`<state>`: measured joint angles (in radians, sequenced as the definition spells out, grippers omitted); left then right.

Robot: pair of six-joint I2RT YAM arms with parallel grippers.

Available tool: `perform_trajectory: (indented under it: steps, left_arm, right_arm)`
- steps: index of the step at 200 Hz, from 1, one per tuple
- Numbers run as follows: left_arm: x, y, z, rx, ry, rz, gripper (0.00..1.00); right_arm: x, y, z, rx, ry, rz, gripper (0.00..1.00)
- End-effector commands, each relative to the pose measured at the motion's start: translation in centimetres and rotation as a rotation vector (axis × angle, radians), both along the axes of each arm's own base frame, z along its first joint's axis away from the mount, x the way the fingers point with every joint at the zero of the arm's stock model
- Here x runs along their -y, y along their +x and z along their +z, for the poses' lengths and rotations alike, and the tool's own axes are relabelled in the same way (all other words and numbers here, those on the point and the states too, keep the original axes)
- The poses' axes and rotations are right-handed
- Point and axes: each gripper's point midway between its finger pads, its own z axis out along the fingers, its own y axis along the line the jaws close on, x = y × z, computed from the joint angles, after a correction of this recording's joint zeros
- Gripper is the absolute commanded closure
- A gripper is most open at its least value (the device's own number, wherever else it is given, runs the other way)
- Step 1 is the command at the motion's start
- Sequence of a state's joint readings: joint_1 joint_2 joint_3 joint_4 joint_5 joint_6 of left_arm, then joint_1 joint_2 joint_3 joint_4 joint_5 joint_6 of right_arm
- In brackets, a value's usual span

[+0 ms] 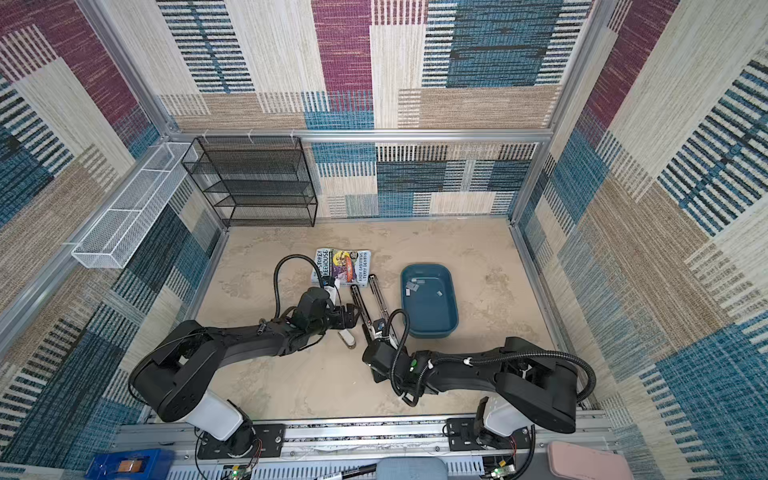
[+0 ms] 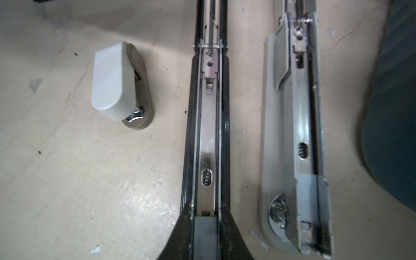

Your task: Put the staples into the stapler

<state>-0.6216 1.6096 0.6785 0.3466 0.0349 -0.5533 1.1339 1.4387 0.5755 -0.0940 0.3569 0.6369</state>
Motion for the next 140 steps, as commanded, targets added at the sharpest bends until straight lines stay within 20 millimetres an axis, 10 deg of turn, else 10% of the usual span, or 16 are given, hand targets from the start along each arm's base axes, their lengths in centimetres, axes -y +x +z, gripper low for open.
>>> perform_trajectory:
  steps: [1,140]
  left_arm:
    - [0.1,0.3,-0.8,-0.075,-0.025,0.027,0.13]
    - [1.5,2.6,-4.5,-0.272,-0.24,-0.04,0.15]
  right_arm:
    - [-1.1,0.0,1.0,0.005,0.078,0.015,0.81]
    - [-1.8,-0.6,1.2,-0.001,0.142,0.061,0.91]
